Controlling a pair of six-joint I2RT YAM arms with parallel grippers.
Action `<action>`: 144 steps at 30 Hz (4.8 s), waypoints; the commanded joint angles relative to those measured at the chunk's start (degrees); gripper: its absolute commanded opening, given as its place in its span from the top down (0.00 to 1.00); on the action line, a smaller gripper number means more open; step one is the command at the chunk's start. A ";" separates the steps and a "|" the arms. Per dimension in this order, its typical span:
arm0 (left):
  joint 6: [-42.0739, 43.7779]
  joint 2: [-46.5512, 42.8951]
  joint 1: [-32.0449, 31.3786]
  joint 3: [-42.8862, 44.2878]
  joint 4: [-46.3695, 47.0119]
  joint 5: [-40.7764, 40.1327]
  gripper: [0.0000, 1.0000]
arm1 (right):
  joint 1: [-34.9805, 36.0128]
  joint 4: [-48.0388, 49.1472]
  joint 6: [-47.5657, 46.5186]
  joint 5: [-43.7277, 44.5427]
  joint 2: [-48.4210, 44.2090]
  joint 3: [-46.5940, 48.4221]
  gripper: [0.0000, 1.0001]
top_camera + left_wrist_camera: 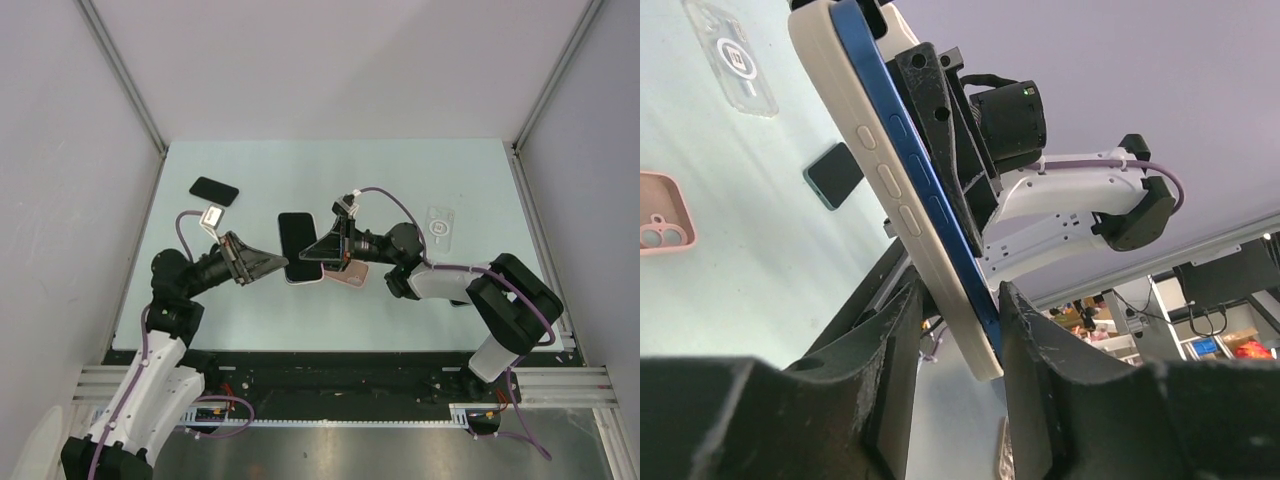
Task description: Put the phone into the phone case
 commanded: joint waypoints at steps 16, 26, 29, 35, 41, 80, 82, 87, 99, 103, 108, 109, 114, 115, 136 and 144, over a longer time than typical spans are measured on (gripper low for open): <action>16.31 5.01 -2.42 7.60 -24.53 -2.74 1.00 | 1.18 12.06 -5.51 -0.60 -1.22 2.76 0.70; 17.64 3.17 -1.90 13.57 -29.82 -5.04 0.62 | 0.83 10.62 -9.31 -6.04 -3.08 2.15 0.95; 14.21 2.64 -1.72 12.88 -25.52 -4.77 0.53 | 1.18 16.77 -5.53 -7.19 -1.76 1.45 0.96; 9.73 3.25 -1.63 11.64 -18.12 -3.63 0.51 | 2.76 18.54 -5.34 -8.07 -1.14 1.01 0.96; 9.46 5.19 -1.37 11.03 -16.54 -3.71 0.54 | 3.12 18.54 -5.61 -8.77 -1.49 -0.04 0.95; 18.25 9.66 -1.37 10.41 -16.98 7.01 0.62 | 0.30 -11.15 -26.17 -6.40 -10.19 3.03 1.00; 18.25 10.37 -1.37 11.11 -16.36 6.83 0.61 | 1.00 -14.22 -28.45 -6.75 -10.63 2.94 1.00; 17.55 11.34 -1.37 11.29 -14.60 6.39 0.94 | 2.15 -19.77 -32.41 -5.87 -12.83 3.03 1.00; 19.30 10.64 -1.46 10.33 -13.90 10.69 1.00 | -0.31 -18.99 -31.28 -4.37 -14.51 3.64 0.53; 19.39 11.16 -1.54 10.33 -13.90 12.81 1.00 | -1.28 -18.37 -31.01 -4.90 -12.92 4.96 0.53; 20.44 13.09 -1.72 10.06 -17.57 13.16 1.00 | -1.28 -21.96 -35.56 -3.94 -12.04 7.15 0.53; 22.01 13.88 -1.72 10.41 -18.90 12.81 1.00 | -1.28 -24.32 -36.88 -3.59 -12.21 8.03 0.53; 23.25 14.41 -1.81 10.41 -22.67 10.10 1.00 | -1.19 -31.53 -42.69 -1.13 -13.27 9.79 0.91; 26.22 14.85 -1.81 11.72 -24.86 8.87 1.00 | -1.19 -32.77 -44.61 -0.86 -13.71 9.88 0.98; 17.63 12.48 -1.46 9.01 -13.38 7.10 0.83 | 0.66 -42.80 -48.33 -4.29 -15.47 10.15 1.00; 27.21 12.22 -1.54 13.57 -26.99 2.00 1.00 | 1.01 -45.09 -49.82 0.10 -16.52 10.15 0.63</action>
